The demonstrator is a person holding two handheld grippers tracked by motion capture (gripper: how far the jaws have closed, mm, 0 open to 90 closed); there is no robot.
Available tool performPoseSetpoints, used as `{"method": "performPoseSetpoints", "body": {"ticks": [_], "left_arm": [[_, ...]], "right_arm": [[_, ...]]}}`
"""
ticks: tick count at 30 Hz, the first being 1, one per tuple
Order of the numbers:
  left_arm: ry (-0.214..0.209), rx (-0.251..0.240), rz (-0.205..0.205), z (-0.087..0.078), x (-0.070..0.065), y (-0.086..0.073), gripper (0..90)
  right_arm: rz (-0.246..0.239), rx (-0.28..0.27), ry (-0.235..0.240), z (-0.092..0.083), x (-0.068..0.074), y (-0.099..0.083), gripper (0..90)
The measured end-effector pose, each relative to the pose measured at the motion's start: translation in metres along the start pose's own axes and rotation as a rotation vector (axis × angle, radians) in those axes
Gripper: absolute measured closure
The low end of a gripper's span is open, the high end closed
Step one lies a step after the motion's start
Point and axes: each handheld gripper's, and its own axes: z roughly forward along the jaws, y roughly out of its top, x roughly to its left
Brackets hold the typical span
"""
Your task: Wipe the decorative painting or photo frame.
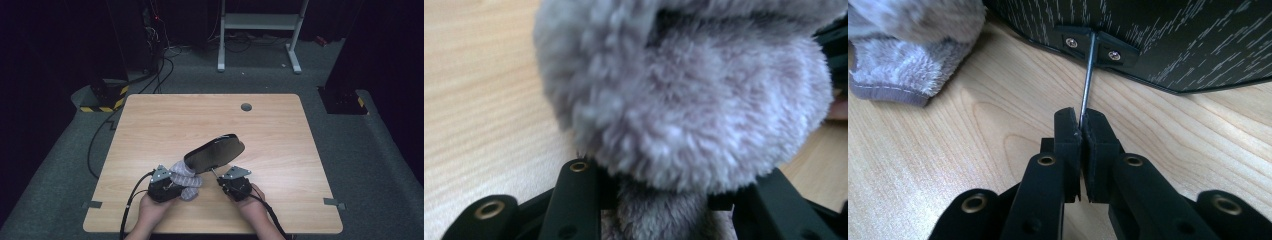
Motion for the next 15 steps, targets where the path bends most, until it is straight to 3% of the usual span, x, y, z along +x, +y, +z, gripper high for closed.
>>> {"method": "performPoseSetpoints", "body": {"ticks": [9,15], "left_arm": [[-0.044,-0.161,0.054,-0.018,-0.013,0.009,59.8],[-0.053,-0.179,0.065,-0.018,-0.014,0.01,59.7]], "right_arm": [[0.0,-0.001,-0.001,0.0,0.0,0.0,87.3],[0.002,-0.001,0.003,0.0,-0.001,0.0,87.6]]}}
